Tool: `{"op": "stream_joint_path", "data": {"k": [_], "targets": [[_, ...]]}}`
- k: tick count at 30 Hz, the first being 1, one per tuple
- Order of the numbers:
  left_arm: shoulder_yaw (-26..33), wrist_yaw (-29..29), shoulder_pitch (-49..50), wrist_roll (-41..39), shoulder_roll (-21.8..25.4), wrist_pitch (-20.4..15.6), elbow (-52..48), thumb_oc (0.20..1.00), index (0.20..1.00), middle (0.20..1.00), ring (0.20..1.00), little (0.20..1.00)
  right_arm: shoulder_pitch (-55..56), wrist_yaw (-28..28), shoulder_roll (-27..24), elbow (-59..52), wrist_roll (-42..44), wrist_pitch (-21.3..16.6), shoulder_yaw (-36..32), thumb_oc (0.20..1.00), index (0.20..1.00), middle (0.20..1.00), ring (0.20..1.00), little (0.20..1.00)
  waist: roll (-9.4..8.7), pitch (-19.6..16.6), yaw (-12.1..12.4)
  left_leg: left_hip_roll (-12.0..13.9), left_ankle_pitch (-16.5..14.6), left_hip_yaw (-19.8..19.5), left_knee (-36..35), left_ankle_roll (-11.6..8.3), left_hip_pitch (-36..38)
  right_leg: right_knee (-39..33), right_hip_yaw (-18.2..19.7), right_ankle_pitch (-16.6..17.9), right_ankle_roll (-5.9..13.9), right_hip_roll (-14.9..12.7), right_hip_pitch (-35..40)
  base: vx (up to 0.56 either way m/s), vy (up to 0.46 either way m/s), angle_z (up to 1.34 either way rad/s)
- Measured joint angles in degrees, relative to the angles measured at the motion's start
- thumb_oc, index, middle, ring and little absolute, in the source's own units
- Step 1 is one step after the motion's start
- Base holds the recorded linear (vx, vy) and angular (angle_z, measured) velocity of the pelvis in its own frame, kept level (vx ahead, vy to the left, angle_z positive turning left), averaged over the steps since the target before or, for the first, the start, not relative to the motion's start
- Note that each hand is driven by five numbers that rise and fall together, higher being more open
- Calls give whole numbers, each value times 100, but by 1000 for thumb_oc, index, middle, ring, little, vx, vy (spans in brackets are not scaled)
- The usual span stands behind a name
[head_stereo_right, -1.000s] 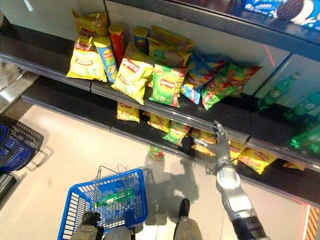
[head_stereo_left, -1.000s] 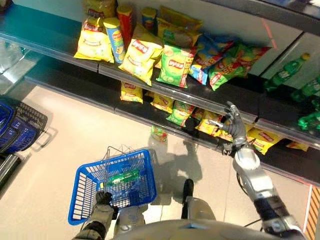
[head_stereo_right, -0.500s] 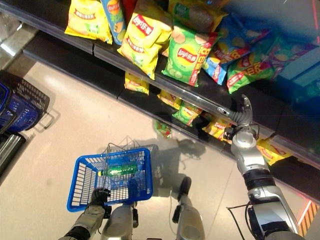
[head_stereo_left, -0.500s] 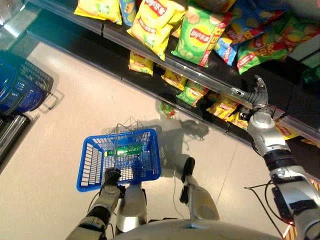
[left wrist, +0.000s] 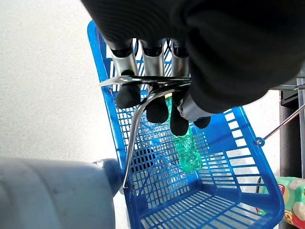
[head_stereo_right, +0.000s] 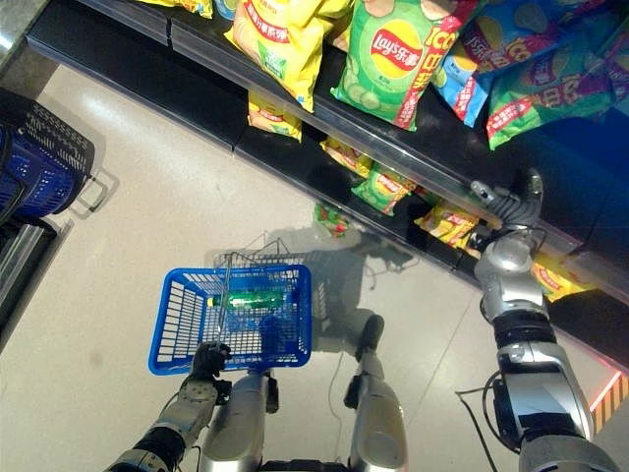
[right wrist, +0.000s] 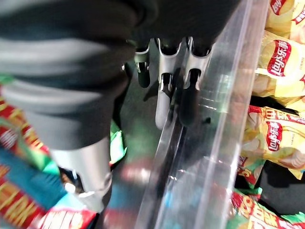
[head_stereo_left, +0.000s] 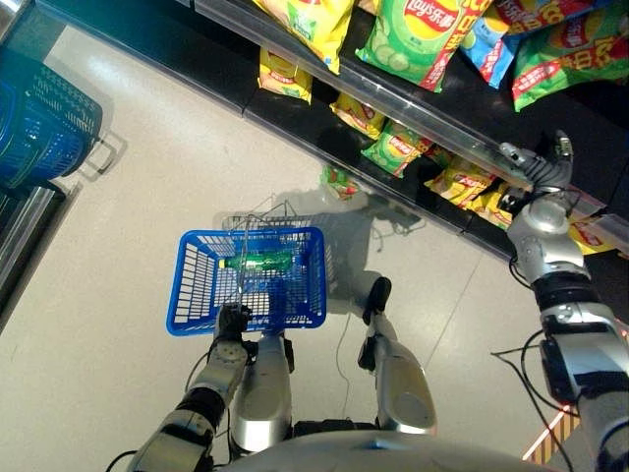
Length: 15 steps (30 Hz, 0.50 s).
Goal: Pick up the snacks into the basket
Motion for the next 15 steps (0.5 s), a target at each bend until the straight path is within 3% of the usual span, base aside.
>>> {"op": "stream_joint_path", "data": {"k": [15], "targets": [[-16,-23,-134,-75,-7,-15,45,200,200,200,200,200,-125,223,-167,283,562,-245,-72,1000,1000,1000,1000,1000,32,18,-11,-17,20,-15,-7,10,-47,0,-2,7,3,-16,-43,0,1,0]]}}
